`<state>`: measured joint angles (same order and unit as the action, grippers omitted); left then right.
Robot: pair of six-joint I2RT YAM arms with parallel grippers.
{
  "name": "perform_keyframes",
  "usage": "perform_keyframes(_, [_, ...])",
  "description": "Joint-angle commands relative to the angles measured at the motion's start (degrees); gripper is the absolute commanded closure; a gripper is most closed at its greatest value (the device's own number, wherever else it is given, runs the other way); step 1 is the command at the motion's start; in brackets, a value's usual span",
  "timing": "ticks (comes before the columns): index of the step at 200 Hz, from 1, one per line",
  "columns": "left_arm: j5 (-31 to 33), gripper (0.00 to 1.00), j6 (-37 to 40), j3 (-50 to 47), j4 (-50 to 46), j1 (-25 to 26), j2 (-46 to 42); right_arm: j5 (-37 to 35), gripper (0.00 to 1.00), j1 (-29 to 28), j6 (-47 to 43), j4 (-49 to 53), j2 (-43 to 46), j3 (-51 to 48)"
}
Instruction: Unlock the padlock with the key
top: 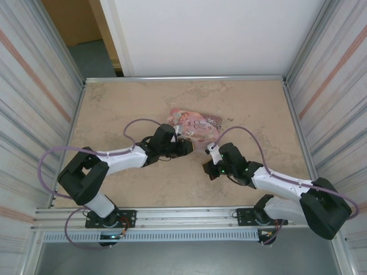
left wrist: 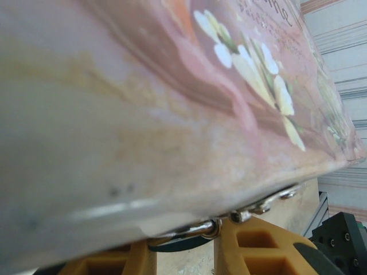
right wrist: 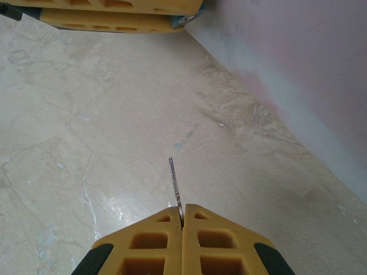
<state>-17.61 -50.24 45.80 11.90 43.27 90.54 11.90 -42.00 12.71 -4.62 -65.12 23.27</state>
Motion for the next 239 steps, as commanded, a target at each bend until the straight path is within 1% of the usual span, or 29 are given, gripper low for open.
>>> perform_keyframes(1, [-2.6,1.00,-1.1,2.3,1.8,0.5,-2.0,-0.8,1.00,-0.4,-2.1,-3.1,-1.4,1.8])
perform_keyframes(92, [-3.7,1.00,-1.0,2.4,1.9,0.5,-1.9,-0.1,1.00,0.4,-3.0,-8.1,-6.2,4.5])
perform_keyframes(185, [-3.9,1.00,-1.1,2.5,1.9,0.5,-1.9,1.6,1.00,2.7,-2.7,-11.5,-8.2,5.0])
perform_keyframes(239, [-4.0,1.00,-1.1,2.4,1.8,0.5,-1.9,2.5,1.00,3.0,-2.2,-13.2,-9.6,5.6])
